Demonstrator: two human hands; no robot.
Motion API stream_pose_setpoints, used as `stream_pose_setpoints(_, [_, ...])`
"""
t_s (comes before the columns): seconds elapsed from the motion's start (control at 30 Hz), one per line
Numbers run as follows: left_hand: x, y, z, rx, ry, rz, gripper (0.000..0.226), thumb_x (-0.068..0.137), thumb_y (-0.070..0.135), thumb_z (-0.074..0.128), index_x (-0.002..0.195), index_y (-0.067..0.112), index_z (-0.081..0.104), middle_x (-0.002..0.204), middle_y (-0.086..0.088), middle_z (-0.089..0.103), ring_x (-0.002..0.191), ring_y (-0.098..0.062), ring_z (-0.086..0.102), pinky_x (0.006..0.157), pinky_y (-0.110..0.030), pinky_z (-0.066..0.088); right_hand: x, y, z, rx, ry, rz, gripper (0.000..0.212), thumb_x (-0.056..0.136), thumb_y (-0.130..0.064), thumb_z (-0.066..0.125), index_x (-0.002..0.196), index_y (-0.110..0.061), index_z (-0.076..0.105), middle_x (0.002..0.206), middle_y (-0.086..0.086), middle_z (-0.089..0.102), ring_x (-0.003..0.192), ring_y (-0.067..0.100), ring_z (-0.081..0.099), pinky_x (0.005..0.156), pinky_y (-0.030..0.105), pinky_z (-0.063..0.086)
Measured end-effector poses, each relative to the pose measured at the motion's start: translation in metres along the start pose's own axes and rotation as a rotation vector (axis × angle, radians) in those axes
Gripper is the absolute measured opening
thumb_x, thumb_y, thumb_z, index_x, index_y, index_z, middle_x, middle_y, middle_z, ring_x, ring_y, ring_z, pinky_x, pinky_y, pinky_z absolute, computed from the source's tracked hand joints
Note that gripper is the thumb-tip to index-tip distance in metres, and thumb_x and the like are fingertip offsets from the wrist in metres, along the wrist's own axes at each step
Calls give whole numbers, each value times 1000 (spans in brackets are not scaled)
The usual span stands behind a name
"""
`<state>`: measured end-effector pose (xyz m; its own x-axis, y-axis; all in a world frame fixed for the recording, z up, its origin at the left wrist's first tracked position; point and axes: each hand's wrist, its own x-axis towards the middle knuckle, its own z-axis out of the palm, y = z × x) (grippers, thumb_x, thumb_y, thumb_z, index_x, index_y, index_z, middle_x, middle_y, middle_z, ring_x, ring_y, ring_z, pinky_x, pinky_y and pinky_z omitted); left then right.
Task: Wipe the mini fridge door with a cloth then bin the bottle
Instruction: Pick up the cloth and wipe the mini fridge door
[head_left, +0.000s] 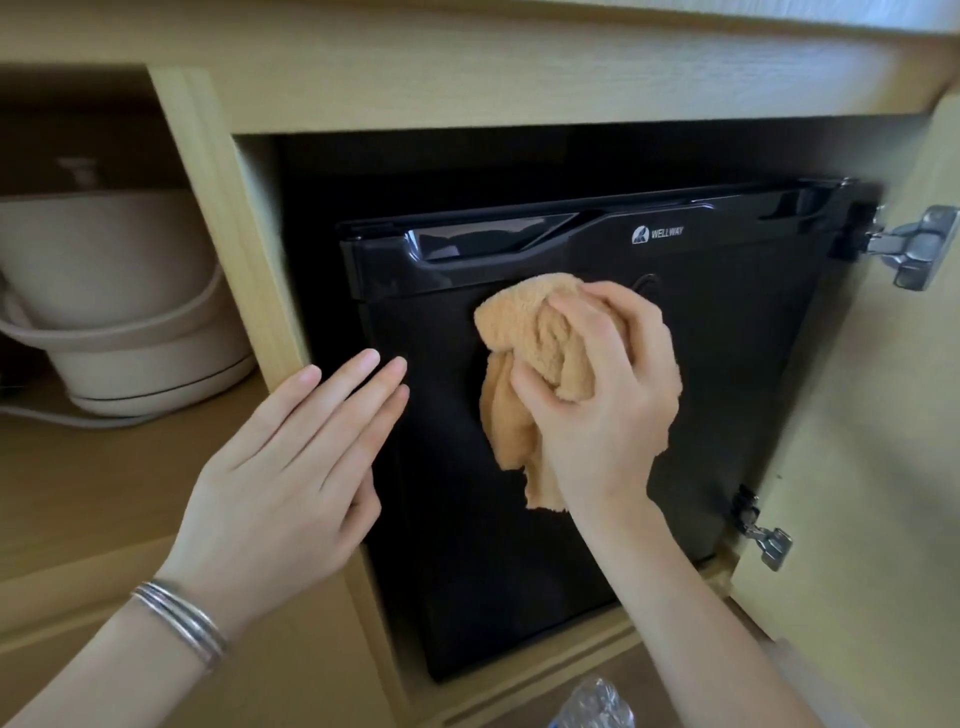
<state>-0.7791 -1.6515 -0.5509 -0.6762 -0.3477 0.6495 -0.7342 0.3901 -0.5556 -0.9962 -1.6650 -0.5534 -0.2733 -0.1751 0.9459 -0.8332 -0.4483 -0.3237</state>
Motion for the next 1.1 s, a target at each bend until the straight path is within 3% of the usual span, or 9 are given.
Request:
stream_pose_setpoints(0.07, [-6, -4, 0, -1, -22, 17, 50, 89, 14, 43, 137, -1, 50, 146, -13, 45, 138, -25, 35, 117, -41, 19, -26, 7, 1, -53, -31, -37, 35, 73, -30, 69, 105, -22, 59, 115, 3, 54, 100, 26, 57, 89, 27, 41])
stream_pose_setpoints(0.2, [-10, -7, 3, -3, -23, 35, 50, 89, 15, 43, 137, 0, 51, 147, -13, 44, 139, -25, 33, 118, -41, 18, -75, 26, -19, -117, -196, -67, 35, 66, -27, 71, 99, -26, 60, 110, -5, 51, 89, 26, 59, 74, 47, 45])
stream_pose_setpoints(0.3, [-10, -5, 1, -31, 8, -8, 50, 87, 13, 45, 136, 0, 52, 147, -13, 45, 139, -25, 34, 118, -40, 19, -37, -2, -18, -29, -127, -119, 37, 65, -18, 73, 100, -24, 61, 111, 1, 55, 91, 27, 58, 74, 47, 46])
stream_pose_setpoints(0.5, [-11, -5, -1, -48, 7, -64, 50, 89, 15, 42, 135, -2, 52, 143, -15, 49, 140, -24, 32, 119, -38, 19, -1, -37, 20, -40, -16, -176, 24, 68, -21, 77, 90, -13, 73, 101, 9, 65, 87, 26, 58, 85, 15, 30])
stream_pose_setpoints(0.73, [-12, -5, -1, -40, 29, -42, 48, 88, 13, 45, 133, -2, 54, 143, -15, 49, 139, -27, 35, 119, -40, 20, -108, 10, -8, -106, -256, -192, 10, 79, -27, 61, 88, -30, 59, 97, -8, 56, 75, 24, 61, 67, 46, 45])
stream_pose_setpoints(0.83, [-5, 0, -5, -49, 41, -51, 50, 88, 13, 46, 135, -2, 52, 145, -14, 47, 140, -27, 34, 119, -42, 20, -55, -9, -14, -64, -128, -159, 35, 63, -23, 73, 96, -28, 61, 107, -4, 56, 86, 24, 59, 70, 45, 44])
stream_pose_setpoints(0.93, [14, 8, -7, -65, 51, -62, 51, 90, 15, 45, 138, -2, 48, 148, -15, 43, 142, -28, 31, 118, -45, 22, 4, -25, 0, -21, -14, -106, 29, 68, -24, 75, 96, -18, 69, 105, 8, 63, 92, 26, 58, 78, 34, 45])
stream_pose_setpoints(1.0, [26, 11, -7, -74, 43, -64, 51, 91, 16, 43, 139, -1, 47, 150, -15, 41, 142, -29, 31, 117, -47, 24, -2, -15, 6, -70, -31, -93, 31, 67, -28, 75, 97, -19, 70, 108, 5, 62, 94, 25, 57, 81, 29, 40])
stream_pose_setpoints(1.1, [32, 11, -3, -52, 12, -46, 51, 91, 15, 42, 140, -1, 45, 151, -14, 39, 142, -30, 32, 116, -46, 26, -53, 19, -8, -152, -128, -12, 38, 64, -35, 71, 100, -32, 58, 110, -9, 52, 91, 21, 55, 77, 40, 43])
